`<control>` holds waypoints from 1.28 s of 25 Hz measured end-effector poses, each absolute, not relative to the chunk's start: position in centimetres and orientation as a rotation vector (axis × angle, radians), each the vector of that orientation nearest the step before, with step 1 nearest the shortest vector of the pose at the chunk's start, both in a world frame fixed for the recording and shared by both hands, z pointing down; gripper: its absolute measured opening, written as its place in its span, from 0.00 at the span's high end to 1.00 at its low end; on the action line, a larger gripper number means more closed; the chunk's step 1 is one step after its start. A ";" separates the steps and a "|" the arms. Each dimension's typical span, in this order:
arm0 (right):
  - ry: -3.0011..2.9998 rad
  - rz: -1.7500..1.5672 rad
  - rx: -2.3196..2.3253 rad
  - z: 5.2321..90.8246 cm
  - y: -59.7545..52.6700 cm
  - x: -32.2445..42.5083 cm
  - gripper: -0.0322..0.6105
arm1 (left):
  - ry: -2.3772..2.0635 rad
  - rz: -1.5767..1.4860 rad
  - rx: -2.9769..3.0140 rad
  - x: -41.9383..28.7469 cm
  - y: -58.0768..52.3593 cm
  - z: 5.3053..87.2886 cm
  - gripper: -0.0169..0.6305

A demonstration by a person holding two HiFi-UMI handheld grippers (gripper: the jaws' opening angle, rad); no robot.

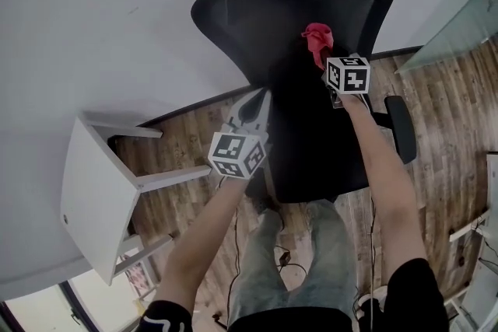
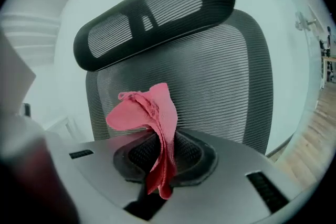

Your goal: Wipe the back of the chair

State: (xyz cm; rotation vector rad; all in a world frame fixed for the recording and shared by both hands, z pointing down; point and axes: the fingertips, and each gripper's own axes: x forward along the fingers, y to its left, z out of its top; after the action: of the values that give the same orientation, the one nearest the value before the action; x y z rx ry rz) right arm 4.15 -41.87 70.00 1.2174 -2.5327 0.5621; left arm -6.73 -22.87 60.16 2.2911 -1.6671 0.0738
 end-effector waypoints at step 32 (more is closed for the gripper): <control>-2.538 0.680 1.322 70.2 -39.6 11.6 0.85 | -1.563 0.103 2.304 -6.1 -23.6 61.9 0.94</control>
State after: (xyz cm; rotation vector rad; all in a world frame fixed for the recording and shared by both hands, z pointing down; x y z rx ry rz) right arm 11.63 -39.63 70.24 1.3224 -2.5375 0.6804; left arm -6.10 -23.56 61.93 2.3043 -1.5635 0.1028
